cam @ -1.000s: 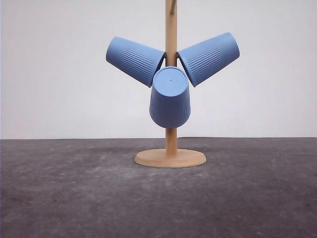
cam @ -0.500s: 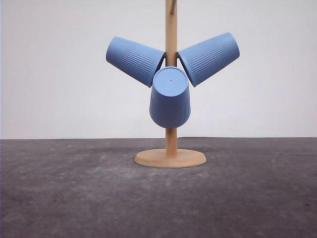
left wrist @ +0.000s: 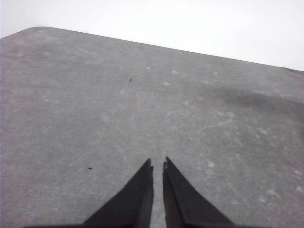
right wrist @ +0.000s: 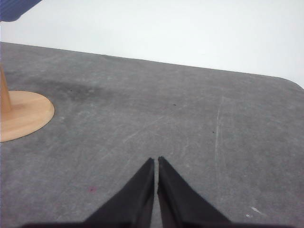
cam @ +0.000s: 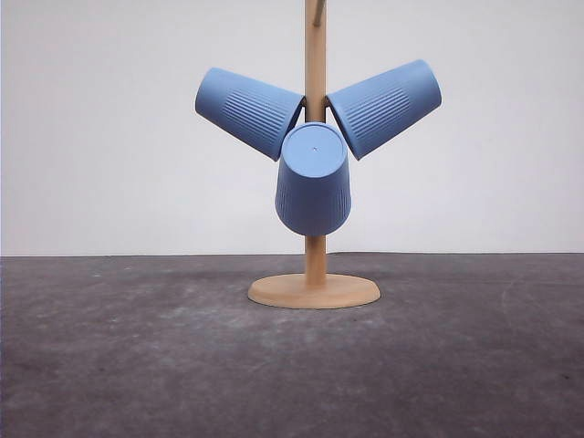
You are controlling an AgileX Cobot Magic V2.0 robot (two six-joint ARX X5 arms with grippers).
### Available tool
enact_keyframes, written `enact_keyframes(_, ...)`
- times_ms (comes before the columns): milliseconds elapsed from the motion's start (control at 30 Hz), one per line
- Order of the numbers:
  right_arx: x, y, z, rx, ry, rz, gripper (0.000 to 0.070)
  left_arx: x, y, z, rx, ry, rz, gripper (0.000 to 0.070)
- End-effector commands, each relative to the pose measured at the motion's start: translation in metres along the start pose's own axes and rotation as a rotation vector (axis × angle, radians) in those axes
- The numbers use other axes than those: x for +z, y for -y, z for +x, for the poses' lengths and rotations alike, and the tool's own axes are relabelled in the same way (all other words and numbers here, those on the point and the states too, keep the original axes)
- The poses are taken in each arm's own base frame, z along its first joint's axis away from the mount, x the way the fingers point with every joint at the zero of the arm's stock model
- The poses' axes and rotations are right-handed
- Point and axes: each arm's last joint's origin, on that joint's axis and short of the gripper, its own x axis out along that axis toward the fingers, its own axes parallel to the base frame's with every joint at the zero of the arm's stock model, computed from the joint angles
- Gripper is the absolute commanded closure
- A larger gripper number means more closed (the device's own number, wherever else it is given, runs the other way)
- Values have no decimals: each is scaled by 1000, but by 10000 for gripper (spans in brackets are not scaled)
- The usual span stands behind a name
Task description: Place three cups
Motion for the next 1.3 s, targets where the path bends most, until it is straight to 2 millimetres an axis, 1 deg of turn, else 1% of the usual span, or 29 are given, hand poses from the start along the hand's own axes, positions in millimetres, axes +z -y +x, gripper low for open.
enact_keyframes(0, 0, 0, 0, -2, 11, -1, 689, -5, -1, 1, 4, -17, 3, 684)
enact_keyframes(1267, 0, 0, 0, -2, 11, -1, 689, -5, -1, 1, 4, -17, 3, 685)
